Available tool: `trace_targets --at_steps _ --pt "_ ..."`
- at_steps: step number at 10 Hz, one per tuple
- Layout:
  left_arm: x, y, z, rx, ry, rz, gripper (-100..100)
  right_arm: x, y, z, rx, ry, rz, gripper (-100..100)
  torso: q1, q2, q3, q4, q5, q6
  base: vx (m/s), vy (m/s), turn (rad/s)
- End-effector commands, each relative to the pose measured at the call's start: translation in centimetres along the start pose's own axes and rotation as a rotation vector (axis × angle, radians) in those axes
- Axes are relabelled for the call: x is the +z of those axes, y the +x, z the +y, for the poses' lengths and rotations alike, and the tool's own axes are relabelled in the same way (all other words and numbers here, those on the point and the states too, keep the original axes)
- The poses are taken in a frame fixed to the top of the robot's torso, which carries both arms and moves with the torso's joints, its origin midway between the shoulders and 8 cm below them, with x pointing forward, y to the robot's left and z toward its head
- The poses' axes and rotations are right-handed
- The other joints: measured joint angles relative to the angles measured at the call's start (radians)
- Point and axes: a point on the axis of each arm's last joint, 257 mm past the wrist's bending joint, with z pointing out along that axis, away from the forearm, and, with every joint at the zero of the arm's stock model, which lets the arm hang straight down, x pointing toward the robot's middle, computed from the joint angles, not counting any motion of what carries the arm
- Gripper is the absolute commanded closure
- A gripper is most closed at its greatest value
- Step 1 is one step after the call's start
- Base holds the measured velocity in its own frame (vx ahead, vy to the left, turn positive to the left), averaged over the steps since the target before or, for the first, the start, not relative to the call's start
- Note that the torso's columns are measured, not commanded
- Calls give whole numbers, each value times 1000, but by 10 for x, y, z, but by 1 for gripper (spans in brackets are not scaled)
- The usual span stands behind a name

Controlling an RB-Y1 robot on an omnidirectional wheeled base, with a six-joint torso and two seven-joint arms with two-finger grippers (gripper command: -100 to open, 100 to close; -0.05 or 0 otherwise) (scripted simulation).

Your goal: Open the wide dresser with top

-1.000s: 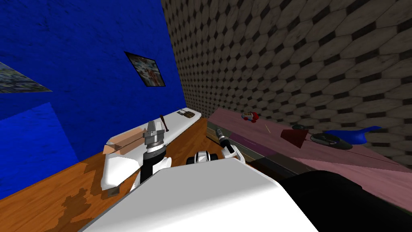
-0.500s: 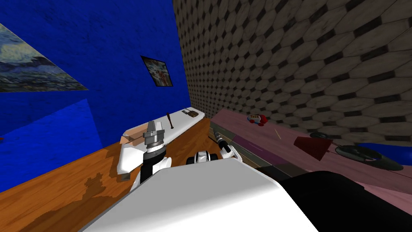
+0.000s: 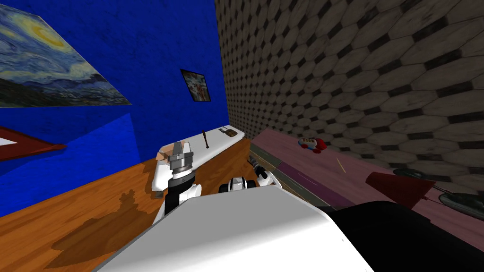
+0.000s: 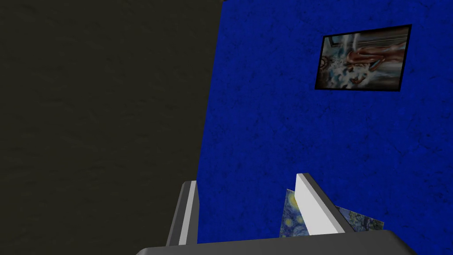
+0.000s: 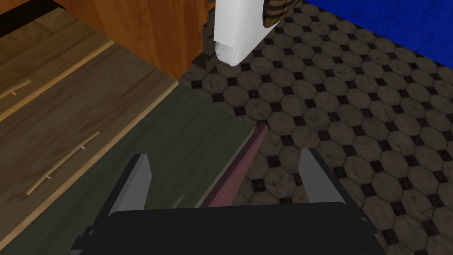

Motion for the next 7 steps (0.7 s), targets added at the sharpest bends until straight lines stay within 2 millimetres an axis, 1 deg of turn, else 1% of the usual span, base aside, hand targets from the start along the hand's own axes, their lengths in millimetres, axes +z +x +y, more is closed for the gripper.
trace_targets --at_steps 1,2,3,4,5,6,7 --pt "0 0 0 0 0 0 0 4 14 -42 -52 121 25 -100 0 0 0 0 0 -1 1 -13 196" --pt "0 0 0 0 0 0 0 7 24 -59 -102 165 43 -100 0 0 0 0 0 0 1 -13 322" --pt "0 0 0 0 0 0 0 5 25 -72 -105 204 46 -100 0 0 0 0 0 -1 3 -14 137" --pt "0 0 0 0 0 0 0 4 25 -77 -105 224 46 -100 0 0 0 0 0 0 1 -5 -26" --pt "0 0 0 0 0 0 0 4 33 -99 -159 281 64 -100 0 0 0 0 0 0 1 -7 293" --pt "0 0 0 0 0 0 0 2 33 -110 -161 317 65 -100 0 0 0 0 0 -1 5 -12 178" --pt "0 0 0 0 0 0 0 1 33 -112 -161 327 65 -100 0 0 0 0 0 0 3 -6 -21"
